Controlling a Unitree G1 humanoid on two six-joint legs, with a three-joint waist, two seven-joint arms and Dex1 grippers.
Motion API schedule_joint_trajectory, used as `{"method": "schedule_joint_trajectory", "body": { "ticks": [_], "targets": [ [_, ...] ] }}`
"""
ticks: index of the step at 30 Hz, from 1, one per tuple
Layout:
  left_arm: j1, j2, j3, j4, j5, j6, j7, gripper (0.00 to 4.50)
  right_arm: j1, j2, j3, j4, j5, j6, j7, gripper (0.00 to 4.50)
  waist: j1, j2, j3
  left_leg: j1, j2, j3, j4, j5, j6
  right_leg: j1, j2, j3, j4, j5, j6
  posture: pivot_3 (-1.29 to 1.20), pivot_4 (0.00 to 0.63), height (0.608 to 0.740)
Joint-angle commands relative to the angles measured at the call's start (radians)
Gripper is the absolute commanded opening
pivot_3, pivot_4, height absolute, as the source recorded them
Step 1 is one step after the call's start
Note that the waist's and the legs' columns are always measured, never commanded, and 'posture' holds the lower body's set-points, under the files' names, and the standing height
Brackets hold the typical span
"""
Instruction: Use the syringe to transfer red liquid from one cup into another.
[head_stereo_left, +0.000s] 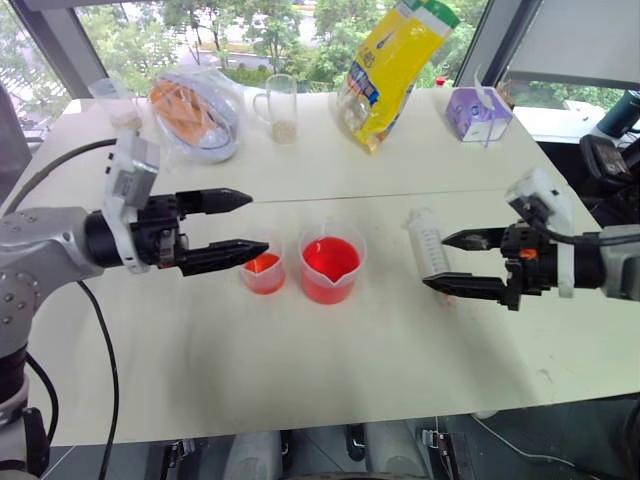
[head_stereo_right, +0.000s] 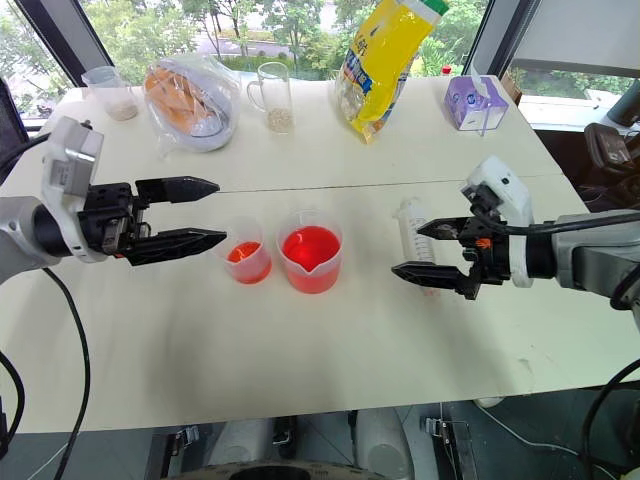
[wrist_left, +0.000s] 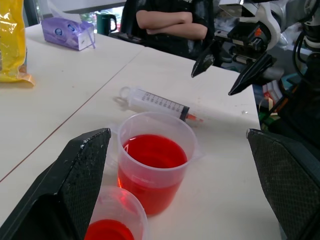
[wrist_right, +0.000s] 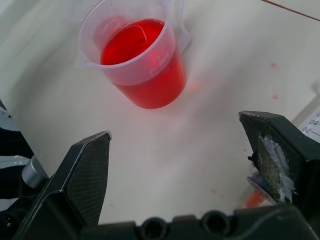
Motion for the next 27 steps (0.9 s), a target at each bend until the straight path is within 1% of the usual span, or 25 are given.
{"method": "schedule_joint_trajectory", "body": {
  "ticks": [1,18,22,25,27],
  "targets": [
    [-0.009,0.013,0.014,-0.004,-0.003,-0.011,-0.007,4.50,-0.006,-0.021,-0.016,-0.009,0.014,-0.017,0.004,4.47,0.000,0.000,0.000,0.000,0.000,0.000,0.000,0.000,0.000,0.000,0.000,0.000,0.000,0.000,0.000,0.00,0.150,0.740],
    [-0.029,0.000,0.000,0.005,-0.009,-0.014,-0.001,4.50,-0.008,-0.042,-0.007,-0.002,0.004,-0.010,-0.005,4.47,0.000,0.000,0.000,0.000,0.000,0.000,0.000,0.000,0.000,0.000,0.000,0.000,0.000,0.000,0.000,0.00,0.150,0.740],
    [-0.034,-0.005,-0.009,0.003,-0.006,-0.016,-0.001,4.50,-0.067,-0.040,0.038,0.039,-0.003,0.056,-0.060,4.47,0.000,0.000,0.000,0.000,0.000,0.000,0.000,0.000,0.000,0.000,0.000,0.000,0.000,0.000,0.000,0.00,0.150,0.740],
    [-0.039,-0.011,-0.017,0.002,-0.002,-0.025,-0.009,4.50,-0.167,0.002,0.099,0.115,-0.035,0.138,-0.144,4.47,-0.003,0.000,0.000,0.000,0.000,0.000,0.001,0.000,0.000,0.000,0.000,0.000,0.001,0.000,0.000,0.00,0.150,0.740],
    [-0.040,-0.016,-0.023,0.004,0.003,-0.030,-0.016,4.50,-0.227,0.010,0.145,0.155,-0.061,0.183,-0.178,4.47,-0.003,0.000,0.000,0.001,0.000,0.001,0.001,0.000,0.000,0.000,0.000,0.001,0.001,0.000,0.000,0.00,0.150,0.740]
  ]
}}
